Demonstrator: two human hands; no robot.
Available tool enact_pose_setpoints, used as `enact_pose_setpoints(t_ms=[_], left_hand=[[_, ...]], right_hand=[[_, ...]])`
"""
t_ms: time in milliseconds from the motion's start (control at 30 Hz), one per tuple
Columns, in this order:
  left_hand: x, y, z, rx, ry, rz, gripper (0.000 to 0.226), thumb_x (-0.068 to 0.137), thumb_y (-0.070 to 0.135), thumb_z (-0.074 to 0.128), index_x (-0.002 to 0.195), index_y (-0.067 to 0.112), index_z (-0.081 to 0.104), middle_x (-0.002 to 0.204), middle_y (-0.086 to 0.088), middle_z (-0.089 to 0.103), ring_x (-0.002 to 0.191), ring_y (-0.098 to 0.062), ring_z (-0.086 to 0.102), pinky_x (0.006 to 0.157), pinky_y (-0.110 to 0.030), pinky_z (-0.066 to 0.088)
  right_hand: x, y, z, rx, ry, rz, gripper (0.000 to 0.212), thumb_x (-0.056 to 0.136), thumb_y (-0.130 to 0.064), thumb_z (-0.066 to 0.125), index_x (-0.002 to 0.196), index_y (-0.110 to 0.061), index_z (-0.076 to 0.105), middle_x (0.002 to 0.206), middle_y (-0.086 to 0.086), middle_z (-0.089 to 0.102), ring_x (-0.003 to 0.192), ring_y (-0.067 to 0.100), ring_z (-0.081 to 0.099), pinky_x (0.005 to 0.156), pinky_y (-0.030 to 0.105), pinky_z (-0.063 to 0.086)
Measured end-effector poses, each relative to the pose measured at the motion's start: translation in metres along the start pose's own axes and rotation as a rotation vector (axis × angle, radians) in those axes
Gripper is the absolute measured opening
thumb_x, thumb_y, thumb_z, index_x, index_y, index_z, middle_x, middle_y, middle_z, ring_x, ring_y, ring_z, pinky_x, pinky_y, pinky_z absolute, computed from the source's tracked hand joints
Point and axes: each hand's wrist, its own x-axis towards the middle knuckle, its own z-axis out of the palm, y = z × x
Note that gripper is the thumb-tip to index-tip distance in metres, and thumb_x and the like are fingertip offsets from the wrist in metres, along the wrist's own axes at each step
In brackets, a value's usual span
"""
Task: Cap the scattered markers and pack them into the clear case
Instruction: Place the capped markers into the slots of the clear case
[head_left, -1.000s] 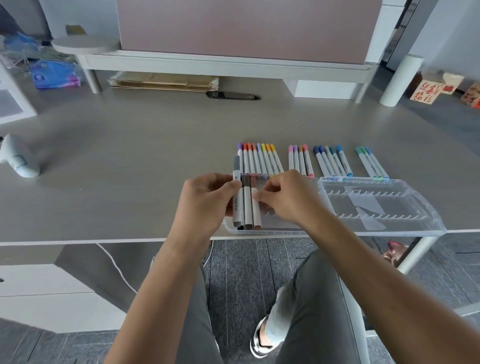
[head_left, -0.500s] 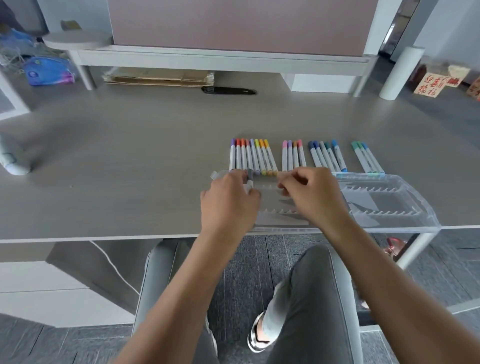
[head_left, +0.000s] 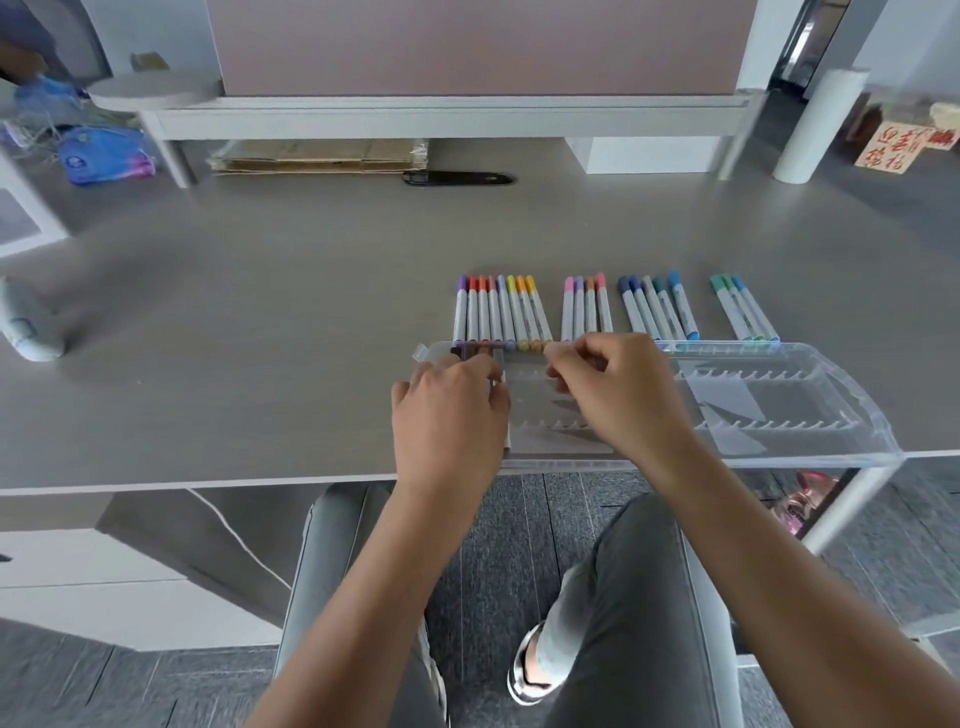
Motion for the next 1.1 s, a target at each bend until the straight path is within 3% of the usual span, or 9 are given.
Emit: enact_pose_setpoints(t_ms=[300,500,600,700,767,833,900,1000,1100], left_hand=[[-0.005,-0.003,0.006,0.161,0.031,0.062,0.025,0.104,0.036,0.047,0.108,0.024,0.068,0.095,0.001,0.062,0.097,-0.026,0.056,0.080,-0.040,0.041],[0.003,0.004,0.005,0.068,0.028,0.018,0.020,0.098,0.030,0.054,0.112,0.023,0.067,0.103,0.002,0.066,0.097,-0.024,0.059,0.084,-0.039,0.041],[0.012,0.026,0.003,-0.073,0.058,0.012,0.019,0.097,0.031,0.058,0.108,0.021,0.069,0.098,0.005,0.066,0.085,-0.019,0.057,0.078,-0.036,0.044],[0.032,0.058,0.004,-0.219,-0.081,0.031,0.022,0.096,0.037,0.061,0.109,0.022,0.071,0.093,0.008,0.068,0.074,-0.009,0.061,0.065,-0.030,0.050],[0.050,0.081,0.011,-0.240,-0.193,0.058,0.020,0.095,0.038,0.063,0.103,0.021,0.071,0.085,0.006,0.069,0.066,-0.007,0.061,0.056,-0.027,0.047],[0.070,0.103,0.024,-0.218,-0.260,0.089,0.019,0.093,0.035,0.066,0.093,0.017,0.072,0.079,0.003,0.070,0.066,-0.013,0.065,0.053,-0.027,0.048],[0.086,0.122,0.040,-0.198,-0.311,0.105,0.019,0.089,0.031,0.068,0.090,0.012,0.073,0.080,-0.002,0.072,0.071,-0.022,0.068,0.066,-0.036,0.060],[0.104,0.142,0.063,-0.109,-0.313,0.120,0.013,0.086,0.026,0.066,0.086,0.015,0.072,0.074,-0.002,0.069,0.071,-0.023,0.066,0.089,-0.043,0.056],[0.118,0.154,0.082,0.002,-0.299,0.124,0.009,0.086,0.024,0.064,0.081,0.016,0.066,0.075,-0.003,0.066,0.073,-0.027,0.067,0.087,-0.044,0.055]], right_hand=[[0.002,0.004,-0.004,0.014,0.000,-0.014,0.029,0.099,-0.038,0.065,0.081,-0.018,0.076,0.072,-0.002,0.076,0.071,0.019,0.074,0.072,0.050,0.063],[0.006,0.005,-0.017,0.081,0.022,0.011,0.026,0.099,-0.032,0.067,0.081,-0.017,0.078,0.073,-0.001,0.076,0.074,0.022,0.074,0.076,0.045,0.062],[0.010,0.011,-0.034,0.092,0.064,0.036,0.024,0.098,-0.029,0.066,0.080,-0.020,0.079,0.073,-0.004,0.076,0.073,0.017,0.072,0.069,0.034,0.057],[0.017,0.026,-0.058,0.062,0.128,0.082,0.024,0.098,-0.031,0.065,0.080,-0.021,0.079,0.073,-0.007,0.075,0.065,0.001,0.066,0.062,0.021,0.051],[0.025,0.040,-0.077,0.033,0.162,0.121,0.024,0.097,-0.031,0.064,0.081,-0.021,0.078,0.073,-0.008,0.075,0.065,0.000,0.065,0.063,0.022,0.049],[0.035,0.055,-0.094,0.017,0.183,0.154,0.022,0.097,-0.031,0.065,0.082,-0.020,0.076,0.075,-0.007,0.075,0.072,0.011,0.069,0.069,0.030,0.053],[0.043,0.067,-0.108,0.009,0.194,0.184,0.020,0.097,-0.030,0.065,0.082,-0.021,0.075,0.077,-0.005,0.074,0.076,0.018,0.070,0.073,0.034,0.054],[0.051,0.081,-0.122,0.026,0.200,0.195,0.019,0.096,-0.028,0.066,0.082,-0.020,0.075,0.077,-0.004,0.075,0.072,0.016,0.067,0.073,0.035,0.053],[0.055,0.087,-0.131,0.046,0.205,0.192,0.021,0.097,-0.028,0.067,0.081,-0.017,0.076,0.076,-0.001,0.076,0.066,0.013,0.064,0.067,0.030,0.051]])
